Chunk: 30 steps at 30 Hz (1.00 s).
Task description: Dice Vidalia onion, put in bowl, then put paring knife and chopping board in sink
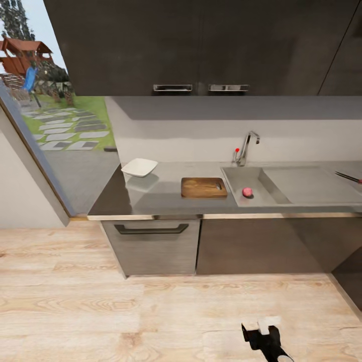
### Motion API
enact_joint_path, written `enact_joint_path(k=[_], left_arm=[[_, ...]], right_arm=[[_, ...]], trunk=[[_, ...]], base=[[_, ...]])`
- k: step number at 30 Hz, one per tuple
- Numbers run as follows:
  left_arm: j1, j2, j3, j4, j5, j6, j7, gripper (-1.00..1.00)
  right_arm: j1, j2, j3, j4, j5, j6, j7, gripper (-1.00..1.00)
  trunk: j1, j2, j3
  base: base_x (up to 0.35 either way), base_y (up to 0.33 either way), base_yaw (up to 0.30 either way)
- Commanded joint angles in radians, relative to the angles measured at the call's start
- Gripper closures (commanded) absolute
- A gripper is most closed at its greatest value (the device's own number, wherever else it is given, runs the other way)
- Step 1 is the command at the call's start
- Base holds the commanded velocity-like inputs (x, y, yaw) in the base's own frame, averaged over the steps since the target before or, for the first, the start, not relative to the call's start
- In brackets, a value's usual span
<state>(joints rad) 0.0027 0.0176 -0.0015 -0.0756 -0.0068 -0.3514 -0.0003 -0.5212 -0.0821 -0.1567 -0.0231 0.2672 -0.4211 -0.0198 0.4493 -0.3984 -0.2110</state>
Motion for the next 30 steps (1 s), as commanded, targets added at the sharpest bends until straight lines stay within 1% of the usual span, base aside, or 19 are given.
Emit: enact_joint_path(k=[1,2,3,5,6,8,10,15,23,26,30], left_arm=[[0.0,-0.001,0.001,-0.01,0.0,-0.001,0.0,-1.0],[0.0,-0.002,0.001,-0.025,0.001,-0.001,0.001,-1.0],[0.0,-0.003,0.002,-0.031,0.002,-0.001,0.002,-1.0],[0.0,-0.003,0.004,-0.048,0.005,-0.001,0.003,-1.0],[0.0,-0.004,0.004,-0.05,0.006,-0.001,0.003,-1.0],[0.0,-0.004,0.007,-0.056,0.008,-0.001,0.004,-1.0],[0.0,-0.004,0.008,-0.057,0.009,-0.001,0.004,-1.0],[0.0,-0.005,0.01,-0.056,0.01,0.0,0.005,-1.0],[0.0,-0.01,0.011,-0.054,0.011,0.0,0.006,-1.0],[0.0,-0.02,0.011,-0.053,0.01,0.0,0.006,-1.0],[0.0,-0.023,0.011,-0.053,0.01,0.0,0.006,-1.0]], right_arm=[[0.015,0.0,-0.008,0.002,0.011,-0.026,-0.002,-1.0],[0.044,0.002,-0.008,0.004,0.01,-0.07,-0.001,-1.0],[0.058,0.003,-0.009,0.004,0.009,-0.094,-0.001,-1.0],[0.108,0.01,-0.009,0.006,0.0,-0.184,0.0,-1.0],[0.119,0.013,-0.009,0.006,-0.004,-0.203,0.0,-1.0],[0.157,0.034,-0.01,0.006,-0.025,-0.249,-0.003,-1.0],[0.168,0.043,-0.01,0.006,-0.037,-0.26,-0.005,-1.0],[0.184,0.062,-0.01,0.006,-0.085,-0.273,-0.007,-1.0],[0.187,0.066,-0.01,0.006,-0.095,-0.272,-0.006,-1.0],[0.187,0.065,-0.01,0.006,-0.096,-0.272,-0.006,-1.0],[0.187,0.065,-0.01,0.006,-0.096,-0.272,-0.006,-1.0]], trunk=[[0.001,-0.002,-0.001],[0.001,-0.002,-0.001],[0.001,-0.002,-0.001],[0.001,-0.002,-0.001],[0.001,-0.002,-0.001],[0.001,-0.002,-0.001],[0.001,-0.002,-0.001],[0.001,-0.002,0.002],[0.001,-0.002,0.01],[0.001,-0.002,0.014],[0.001,-0.002,0.018]], base=[[0.096,-0.126,0.0],[0.138,-0.158,0.0],[0.155,-0.17,0.0],[0.187,-0.194,0.0],[0.201,-0.204,0.0],[0.211,-0.209,0.0],[0.217,-0.206,-0.003],[0.221,-0.214,-0.117],[0.2,-0.253,-0.204],[0.088,-0.309,-0.21],[0.032,-0.327,-0.21]])
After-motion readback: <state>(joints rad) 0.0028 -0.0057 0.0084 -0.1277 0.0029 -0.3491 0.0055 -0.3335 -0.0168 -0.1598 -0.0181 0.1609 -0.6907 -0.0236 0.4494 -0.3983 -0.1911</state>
